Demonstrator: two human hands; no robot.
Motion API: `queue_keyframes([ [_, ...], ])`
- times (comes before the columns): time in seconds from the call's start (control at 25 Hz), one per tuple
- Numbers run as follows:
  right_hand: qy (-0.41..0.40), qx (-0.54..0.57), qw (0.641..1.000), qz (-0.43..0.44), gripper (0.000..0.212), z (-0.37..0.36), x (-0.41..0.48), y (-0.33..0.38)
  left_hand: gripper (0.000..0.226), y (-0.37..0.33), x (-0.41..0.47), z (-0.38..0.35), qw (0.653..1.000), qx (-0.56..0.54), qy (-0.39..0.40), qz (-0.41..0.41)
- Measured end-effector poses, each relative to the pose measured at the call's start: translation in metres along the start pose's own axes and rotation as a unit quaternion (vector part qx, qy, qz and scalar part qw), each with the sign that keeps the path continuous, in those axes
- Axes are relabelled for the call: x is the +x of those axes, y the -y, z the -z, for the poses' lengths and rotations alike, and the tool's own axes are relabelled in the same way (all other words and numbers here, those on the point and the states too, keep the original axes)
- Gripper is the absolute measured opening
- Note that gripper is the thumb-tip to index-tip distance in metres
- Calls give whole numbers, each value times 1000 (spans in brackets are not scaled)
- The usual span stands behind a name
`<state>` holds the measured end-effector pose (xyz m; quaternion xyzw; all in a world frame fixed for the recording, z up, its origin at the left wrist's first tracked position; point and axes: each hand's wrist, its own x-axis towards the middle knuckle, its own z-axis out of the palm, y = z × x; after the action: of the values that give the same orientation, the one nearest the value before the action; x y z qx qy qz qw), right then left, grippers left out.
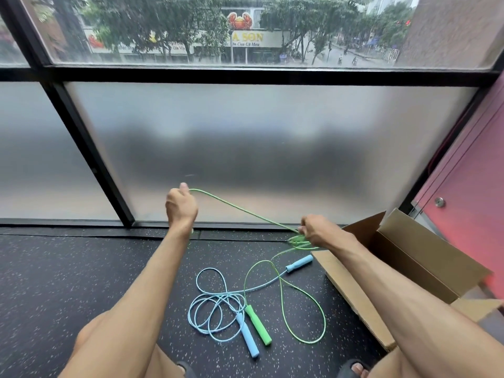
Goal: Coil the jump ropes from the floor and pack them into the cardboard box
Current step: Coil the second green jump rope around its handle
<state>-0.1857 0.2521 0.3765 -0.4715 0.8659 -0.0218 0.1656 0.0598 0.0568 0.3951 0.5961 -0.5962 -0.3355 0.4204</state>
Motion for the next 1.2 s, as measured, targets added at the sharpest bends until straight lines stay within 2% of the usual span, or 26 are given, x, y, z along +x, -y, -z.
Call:
queue_keyframes([
  [0.08, -11, -88, 995, -48, 22, 1, -10, -19, 49, 6, 15, 10, 991, -102, -44, 79],
  [0.16, 13, -127, 987, -93, 31, -1, -21, -32, 44, 6, 21, 22, 969, -214, -48, 118],
  [0.24, 25, -104, 989, -104, 29, -3, -23, -36, 40, -1, 15, 31, 953, -281, -4, 117],
  [0.32, 15, -50, 995, -79, 24, -2, -18, -29, 42, -12, 3, 34, 943, -306, 84, 95],
  [0.4, -9, 15, 999, -33, 23, 1, -15, -13, 45, -20, -11, 29, 937, -291, 184, 56],
  [0.52, -28, 108, 992, 53, 30, 2, -16, 13, 40, -25, -28, 15, 939, -195, 283, -15],
  [0.64, -30, 161, 978, 129, 53, 2, -20, 35, 34, -28, -46, 4, 922, -101, 367, -68],
  [0.76, -51, 209, 962, 170, 75, -2, -20, 52, 33, -34, -59, 0, 891, -67, 439, -92],
  [0.84, -66, 234, 951, 189, 61, -3, -16, 60, 33, -35, -65, 0, 866, -71, 487, -84],
  [0.92, -72, 250, 945, 197, 26, 0, -14, 64, 34, -36, -68, 0, 843, -94, 524, -74],
  [0.96, -71, 271, 940, 198, 17, 2, -14, 66, 34, -35, -68, 0, 835, -109, 534, -73],
  [1.08, -67, 349, 913, 200, 20, 3, -14, 68, 35, -36, -68, -2, 830, -154, 532, -67],
  [1.2, -155, 378, 889, 206, 22, 9, -15, 68, 34, -34, -67, -5, 827, -176, 534, -35],
])
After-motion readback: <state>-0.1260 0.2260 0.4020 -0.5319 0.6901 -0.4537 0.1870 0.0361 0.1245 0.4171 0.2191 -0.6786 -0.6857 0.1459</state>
